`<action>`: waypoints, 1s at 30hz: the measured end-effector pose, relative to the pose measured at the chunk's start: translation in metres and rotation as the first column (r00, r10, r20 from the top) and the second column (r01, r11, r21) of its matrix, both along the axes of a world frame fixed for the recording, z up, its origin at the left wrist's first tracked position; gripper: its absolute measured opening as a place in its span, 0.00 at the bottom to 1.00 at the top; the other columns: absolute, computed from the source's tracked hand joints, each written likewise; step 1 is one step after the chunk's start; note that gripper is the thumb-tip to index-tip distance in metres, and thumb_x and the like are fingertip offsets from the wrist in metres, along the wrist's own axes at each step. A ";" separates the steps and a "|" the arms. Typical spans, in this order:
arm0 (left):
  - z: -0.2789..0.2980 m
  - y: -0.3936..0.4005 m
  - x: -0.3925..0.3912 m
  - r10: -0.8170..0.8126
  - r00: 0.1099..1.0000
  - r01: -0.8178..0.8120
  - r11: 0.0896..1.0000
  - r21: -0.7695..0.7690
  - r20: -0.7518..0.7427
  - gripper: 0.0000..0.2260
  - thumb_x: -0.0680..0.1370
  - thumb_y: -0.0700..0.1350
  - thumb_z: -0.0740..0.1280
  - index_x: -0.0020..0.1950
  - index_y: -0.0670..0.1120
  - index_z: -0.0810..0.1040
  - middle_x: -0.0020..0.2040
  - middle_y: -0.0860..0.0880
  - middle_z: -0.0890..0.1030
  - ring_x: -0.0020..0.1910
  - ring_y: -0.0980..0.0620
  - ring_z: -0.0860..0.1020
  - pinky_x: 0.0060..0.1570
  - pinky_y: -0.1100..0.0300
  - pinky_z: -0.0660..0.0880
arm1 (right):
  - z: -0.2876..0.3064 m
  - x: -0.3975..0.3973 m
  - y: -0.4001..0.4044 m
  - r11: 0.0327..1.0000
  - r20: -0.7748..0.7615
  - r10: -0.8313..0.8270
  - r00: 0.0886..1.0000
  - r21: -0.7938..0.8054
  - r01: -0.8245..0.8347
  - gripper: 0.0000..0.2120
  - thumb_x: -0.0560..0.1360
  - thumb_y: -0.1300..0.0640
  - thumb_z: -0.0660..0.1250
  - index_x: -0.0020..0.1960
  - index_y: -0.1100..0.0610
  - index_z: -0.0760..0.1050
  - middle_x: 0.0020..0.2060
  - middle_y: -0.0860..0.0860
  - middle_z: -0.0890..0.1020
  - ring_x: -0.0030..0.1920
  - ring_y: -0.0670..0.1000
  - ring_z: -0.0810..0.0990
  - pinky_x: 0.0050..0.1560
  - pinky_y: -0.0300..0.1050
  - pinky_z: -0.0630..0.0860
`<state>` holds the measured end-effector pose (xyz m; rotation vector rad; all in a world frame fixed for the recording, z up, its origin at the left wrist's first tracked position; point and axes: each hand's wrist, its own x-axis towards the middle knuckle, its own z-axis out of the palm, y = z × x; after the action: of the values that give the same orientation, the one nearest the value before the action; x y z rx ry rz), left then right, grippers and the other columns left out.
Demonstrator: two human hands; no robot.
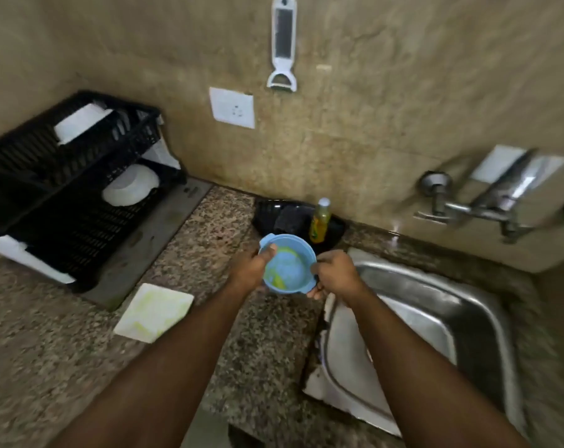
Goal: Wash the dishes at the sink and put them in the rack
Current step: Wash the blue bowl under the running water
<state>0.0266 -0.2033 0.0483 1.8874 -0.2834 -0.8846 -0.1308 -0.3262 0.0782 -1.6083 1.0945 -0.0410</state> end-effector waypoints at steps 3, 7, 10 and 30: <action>0.015 -0.030 -0.057 -0.041 0.985 0.038 0.999 -0.024 -0.166 0.15 0.81 0.56 0.69 0.58 0.46 0.82 0.54 0.41 0.85 0.42 0.41 0.85 0.31 0.51 0.82 | 0.019 -0.055 -0.023 0.999 0.027 -0.046 0.999 -0.027 0.047 0.07 0.78 0.68 0.61 0.48 0.68 0.78 0.29 0.67 0.82 0.24 0.60 0.82 0.24 0.45 0.78; 0.031 -0.067 -0.120 -0.034 0.971 0.016 0.997 -0.079 -0.236 0.18 0.83 0.58 0.65 0.62 0.47 0.80 0.58 0.40 0.83 0.47 0.38 0.85 0.33 0.47 0.83 | 0.047 -0.118 -0.054 0.979 0.058 -0.183 0.981 -0.076 0.187 0.10 0.80 0.63 0.63 0.43 0.63 0.80 0.30 0.65 0.82 0.24 0.58 0.82 0.26 0.45 0.78; 0.048 -0.090 -0.159 -0.046 0.965 0.020 0.995 -0.101 -0.257 0.19 0.82 0.59 0.65 0.62 0.46 0.79 0.58 0.40 0.83 0.49 0.36 0.84 0.33 0.47 0.82 | 0.064 -0.163 -0.084 0.839 0.057 -0.408 0.911 -0.371 0.398 0.12 0.80 0.57 0.67 0.45 0.64 0.83 0.37 0.63 0.85 0.30 0.54 0.85 0.32 0.42 0.79; 0.071 -0.169 -0.246 -0.082 0.974 0.052 0.988 -0.146 -0.211 0.24 0.81 0.63 0.65 0.63 0.44 0.79 0.58 0.40 0.83 0.50 0.37 0.84 0.28 0.51 0.81 | 0.062 -0.238 -0.214 0.637 0.039 -0.530 0.847 -0.640 0.429 0.17 0.75 0.45 0.74 0.52 0.60 0.84 0.48 0.59 0.86 0.50 0.62 0.84 0.43 0.44 0.72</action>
<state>-0.2194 -0.3720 0.1191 1.6444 -0.2698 -1.0791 -0.3686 -0.5401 0.1406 -1.8631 1.7461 -0.7331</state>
